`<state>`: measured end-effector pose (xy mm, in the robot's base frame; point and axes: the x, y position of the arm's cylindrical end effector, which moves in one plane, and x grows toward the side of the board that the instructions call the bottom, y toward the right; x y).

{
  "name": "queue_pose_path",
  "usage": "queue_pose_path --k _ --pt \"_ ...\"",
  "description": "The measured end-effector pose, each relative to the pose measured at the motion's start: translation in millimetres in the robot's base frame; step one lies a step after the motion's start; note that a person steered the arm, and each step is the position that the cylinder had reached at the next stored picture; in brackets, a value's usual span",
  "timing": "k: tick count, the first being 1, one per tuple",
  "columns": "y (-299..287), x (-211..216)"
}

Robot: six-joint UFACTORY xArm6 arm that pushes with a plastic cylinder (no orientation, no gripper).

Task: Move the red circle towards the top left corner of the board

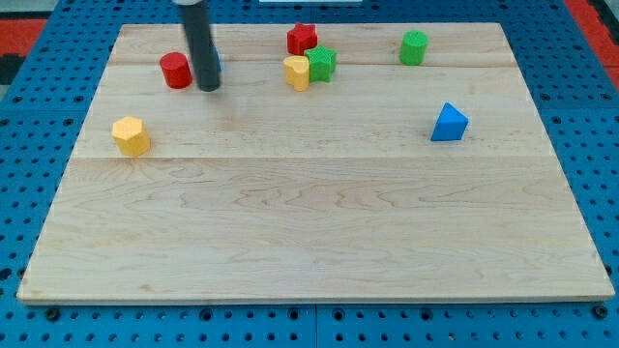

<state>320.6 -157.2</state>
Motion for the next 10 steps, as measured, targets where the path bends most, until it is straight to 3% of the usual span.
queue_pose_path --k 2,4,5,6,10 --pt "-81 -4" --pt "-12 4" --pt "-21 -13" --pt "-67 -29" --pt "-82 -49"
